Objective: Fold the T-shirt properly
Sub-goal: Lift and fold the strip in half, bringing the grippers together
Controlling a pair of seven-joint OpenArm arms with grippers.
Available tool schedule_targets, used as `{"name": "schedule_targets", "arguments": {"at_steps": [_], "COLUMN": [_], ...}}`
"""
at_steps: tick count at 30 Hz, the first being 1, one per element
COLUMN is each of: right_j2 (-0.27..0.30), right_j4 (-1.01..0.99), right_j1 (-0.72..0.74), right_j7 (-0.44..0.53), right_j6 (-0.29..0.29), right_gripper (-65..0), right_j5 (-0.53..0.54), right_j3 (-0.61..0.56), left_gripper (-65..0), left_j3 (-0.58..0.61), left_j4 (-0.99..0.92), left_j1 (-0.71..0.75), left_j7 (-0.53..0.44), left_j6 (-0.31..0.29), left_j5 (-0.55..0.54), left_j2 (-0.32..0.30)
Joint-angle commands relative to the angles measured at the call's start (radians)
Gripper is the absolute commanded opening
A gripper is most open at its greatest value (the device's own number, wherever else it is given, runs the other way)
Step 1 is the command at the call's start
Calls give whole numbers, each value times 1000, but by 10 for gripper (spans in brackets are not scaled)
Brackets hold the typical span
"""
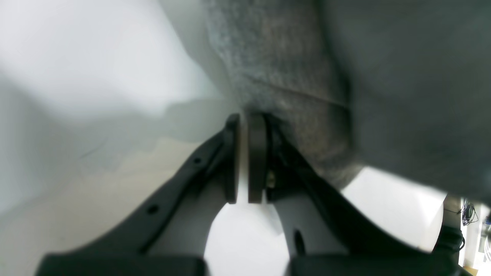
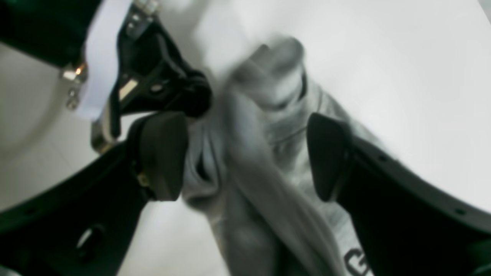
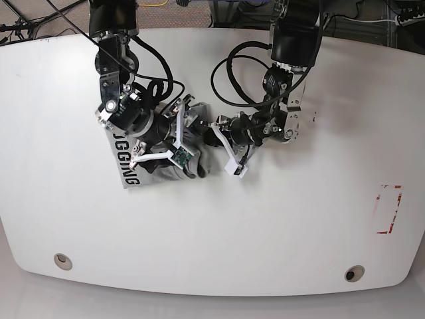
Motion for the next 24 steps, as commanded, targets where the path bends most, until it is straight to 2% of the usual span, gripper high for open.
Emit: {"name": "schedule_targets", "arguments": {"at_steps": [1,9,14,17,22,23,24], "right_j2": [8,51,49,49,60,66,68], "right_j4": [61,73,73,72,70,69,69], "right_j1": [-7,-27,-36,-39,-48,-56,-57], "right_j7": [44,86,86,86,82,82,82], "right_j6": [-1,-1,-1,-1,-1,-1,-1], "right_gripper": [-184,-184,-184,-184,-184,-184,-184], "right_j5": [-21,47,151,240,413,464,479], "right_j3": [8,21,98,135,219,245,253], "left_gripper": [-622,-619,-607,-546,-406,-361,-347], "left_j3": [2,-1,-2,-4,-44,-56,-59], "left_j4": [2,5,5,5,7,7,7], "left_j1": [-3,-18,-35,-43,-46,-47,-47], "left_j7": [43,42,42,42,42,42,42], "left_j6": [13,5,-48,-68,-87,-87,-87], "left_j5": [37,34,-9,-44,-94,-110,-116], "left_j2": [0,3,-1,-3,-18,-23,-23]}}
